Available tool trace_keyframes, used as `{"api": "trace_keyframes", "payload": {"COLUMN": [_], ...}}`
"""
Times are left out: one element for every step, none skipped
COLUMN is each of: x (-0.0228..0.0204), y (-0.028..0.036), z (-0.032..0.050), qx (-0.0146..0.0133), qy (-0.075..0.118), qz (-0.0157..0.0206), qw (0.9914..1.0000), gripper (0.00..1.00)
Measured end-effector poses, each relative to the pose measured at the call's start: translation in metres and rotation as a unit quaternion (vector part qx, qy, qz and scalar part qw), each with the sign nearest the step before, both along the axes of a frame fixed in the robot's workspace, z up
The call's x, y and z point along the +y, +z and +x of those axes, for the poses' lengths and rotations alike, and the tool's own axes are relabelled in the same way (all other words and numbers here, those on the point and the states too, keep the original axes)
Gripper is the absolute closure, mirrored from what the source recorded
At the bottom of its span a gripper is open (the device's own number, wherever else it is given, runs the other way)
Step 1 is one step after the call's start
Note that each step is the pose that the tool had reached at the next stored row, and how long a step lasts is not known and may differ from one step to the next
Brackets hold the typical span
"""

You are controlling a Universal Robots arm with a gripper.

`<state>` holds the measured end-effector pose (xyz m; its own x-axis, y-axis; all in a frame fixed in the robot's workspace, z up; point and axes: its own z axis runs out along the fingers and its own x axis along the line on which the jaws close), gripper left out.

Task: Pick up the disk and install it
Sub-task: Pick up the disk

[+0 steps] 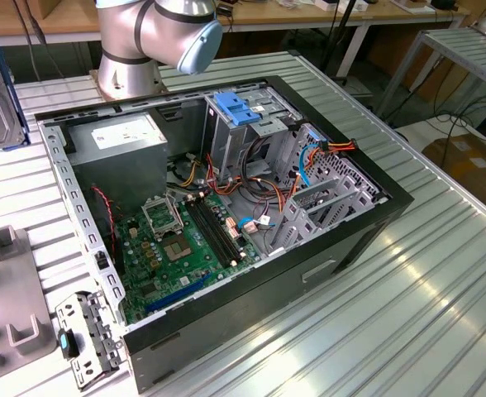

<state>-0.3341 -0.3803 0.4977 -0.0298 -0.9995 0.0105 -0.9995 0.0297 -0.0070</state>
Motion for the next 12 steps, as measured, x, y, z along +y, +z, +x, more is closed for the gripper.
{"api": "trace_keyframes", "payload": {"x": [-0.0018,-0.0028,-0.0036,-0.0042,-0.0047,-0.0051,-0.0057,-0.0061,-0.0063,-0.0064,-0.0065,-0.0067], "y": [0.0000,0.0000,-0.0001,-0.0001,0.0000,0.0000,0.0000,0.0000,0.0000,0.0000,0.0000,0.0000], "z": [0.0003,0.0008,0.0015,0.0022,0.0031,0.0043,0.0070,0.0103,0.0124,0.0151,0.0172,0.0192], "qx": [0.0000,0.0000,-0.0001,-0.0001,-0.0001,0.0000,0.0000,0.0000,0.0000,0.0001,0.0001,0.0001], "qy": [0.000,0.000,0.000,0.000,0.000,0.000,0.000,0.000,0.000,0.000,0.000,0.000], "qz": [0.0000,0.0000,0.0000,0.0000,0.0000,0.0000,0.0000,0.0000,0.0000,0.0000,0.0000,0.0000], "qw": [1.00000,1.00000,1.00000,1.00000,1.00000,1.00000,1.00000,1.00000,1.00000,1.00000,1.00000,1.00000], "gripper": [0.63,0.63,0.63,0.63,0.63,0.63,0.63,0.63,0.63,0.63,0.63,0.63]}}
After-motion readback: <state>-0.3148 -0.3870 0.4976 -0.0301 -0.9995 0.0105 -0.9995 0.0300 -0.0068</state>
